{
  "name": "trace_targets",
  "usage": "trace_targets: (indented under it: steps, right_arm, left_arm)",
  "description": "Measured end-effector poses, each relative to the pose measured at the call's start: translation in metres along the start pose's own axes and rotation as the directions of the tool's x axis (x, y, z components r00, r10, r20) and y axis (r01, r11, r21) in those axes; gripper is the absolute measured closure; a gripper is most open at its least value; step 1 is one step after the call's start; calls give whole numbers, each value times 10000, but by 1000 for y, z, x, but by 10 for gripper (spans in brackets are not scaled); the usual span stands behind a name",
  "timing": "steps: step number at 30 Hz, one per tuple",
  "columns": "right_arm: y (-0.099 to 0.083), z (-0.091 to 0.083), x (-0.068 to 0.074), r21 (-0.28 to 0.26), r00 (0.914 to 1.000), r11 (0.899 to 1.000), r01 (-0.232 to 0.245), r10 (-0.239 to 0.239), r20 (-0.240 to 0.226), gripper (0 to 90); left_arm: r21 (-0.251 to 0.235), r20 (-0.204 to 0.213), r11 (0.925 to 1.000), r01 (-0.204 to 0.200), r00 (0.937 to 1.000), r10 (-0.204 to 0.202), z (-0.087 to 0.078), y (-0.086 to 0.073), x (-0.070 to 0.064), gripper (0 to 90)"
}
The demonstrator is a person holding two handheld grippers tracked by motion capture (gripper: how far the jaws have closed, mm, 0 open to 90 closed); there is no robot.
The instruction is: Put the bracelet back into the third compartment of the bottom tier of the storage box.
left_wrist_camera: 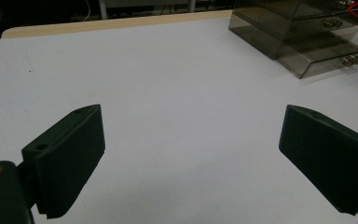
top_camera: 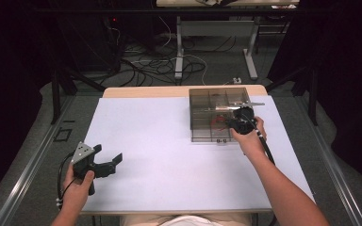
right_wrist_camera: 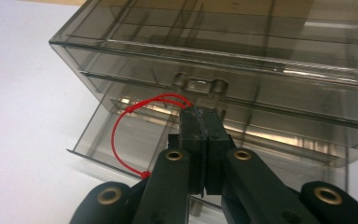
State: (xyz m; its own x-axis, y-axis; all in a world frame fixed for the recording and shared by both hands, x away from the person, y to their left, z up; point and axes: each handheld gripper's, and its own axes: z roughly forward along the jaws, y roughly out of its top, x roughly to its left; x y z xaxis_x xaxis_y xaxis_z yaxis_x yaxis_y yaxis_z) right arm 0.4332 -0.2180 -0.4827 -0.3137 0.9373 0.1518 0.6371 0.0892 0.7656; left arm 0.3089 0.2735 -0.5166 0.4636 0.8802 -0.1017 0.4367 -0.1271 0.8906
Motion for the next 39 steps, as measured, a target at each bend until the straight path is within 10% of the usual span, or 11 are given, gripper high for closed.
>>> trace_targets:
  steps: [39]
  right_arm:
    - [-17,-5,-52,363,9913,9963,-775,731,1092,900]
  left_arm:
    - [138,-15,9998,105,9999,-105,1,0,1,72]
